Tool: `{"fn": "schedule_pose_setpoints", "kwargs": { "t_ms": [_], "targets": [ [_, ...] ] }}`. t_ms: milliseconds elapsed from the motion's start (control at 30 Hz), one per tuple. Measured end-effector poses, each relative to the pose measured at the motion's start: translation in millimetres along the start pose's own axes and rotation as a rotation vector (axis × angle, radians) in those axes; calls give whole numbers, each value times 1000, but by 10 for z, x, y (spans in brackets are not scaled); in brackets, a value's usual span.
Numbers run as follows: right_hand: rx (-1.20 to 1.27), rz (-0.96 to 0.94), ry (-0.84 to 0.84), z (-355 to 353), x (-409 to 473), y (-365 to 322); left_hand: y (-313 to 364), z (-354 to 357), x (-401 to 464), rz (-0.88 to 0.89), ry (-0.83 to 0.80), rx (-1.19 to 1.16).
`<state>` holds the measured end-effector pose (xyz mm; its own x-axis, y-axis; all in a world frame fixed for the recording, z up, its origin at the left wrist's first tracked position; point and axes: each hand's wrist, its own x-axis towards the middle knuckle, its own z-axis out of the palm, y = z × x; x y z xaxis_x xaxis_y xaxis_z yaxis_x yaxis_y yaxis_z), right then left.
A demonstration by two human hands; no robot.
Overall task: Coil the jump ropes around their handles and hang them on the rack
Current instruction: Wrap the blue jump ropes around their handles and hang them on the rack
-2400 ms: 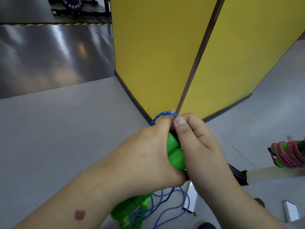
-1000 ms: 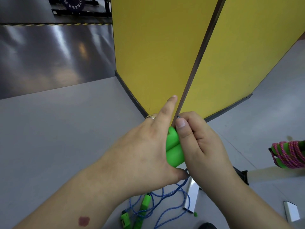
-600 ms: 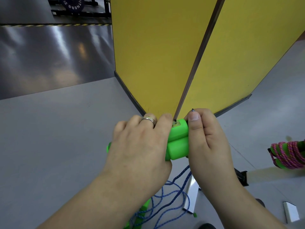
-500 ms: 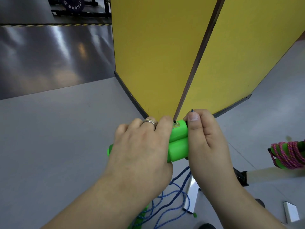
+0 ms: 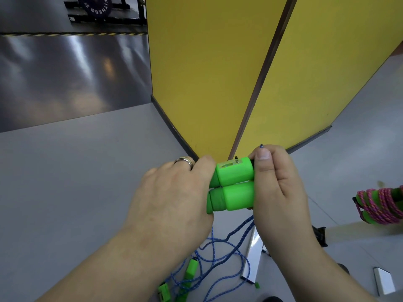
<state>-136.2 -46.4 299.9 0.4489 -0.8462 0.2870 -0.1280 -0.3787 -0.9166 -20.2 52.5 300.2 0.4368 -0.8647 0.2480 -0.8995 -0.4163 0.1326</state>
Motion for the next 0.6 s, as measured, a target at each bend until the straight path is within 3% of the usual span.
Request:
{"fn": "schedule_pose_setpoints", "kwargs": {
  "t_ms": [200, 333, 433, 600],
  "targets": [
    [150, 201, -311, -181, 86, 46, -114, -93, -19, -55, -41, 8],
    [56, 213, -502, -320, 164, 83, -196, -172, -27, -106, -77, -63],
    [-67, 83, -522, -351, 156, 94, -258, -215, -19, -152, -113, -130],
    [-312, -58, -371, -239, 105, 199, -313, -308, -25, -210, -184, -325]
  ]
}}
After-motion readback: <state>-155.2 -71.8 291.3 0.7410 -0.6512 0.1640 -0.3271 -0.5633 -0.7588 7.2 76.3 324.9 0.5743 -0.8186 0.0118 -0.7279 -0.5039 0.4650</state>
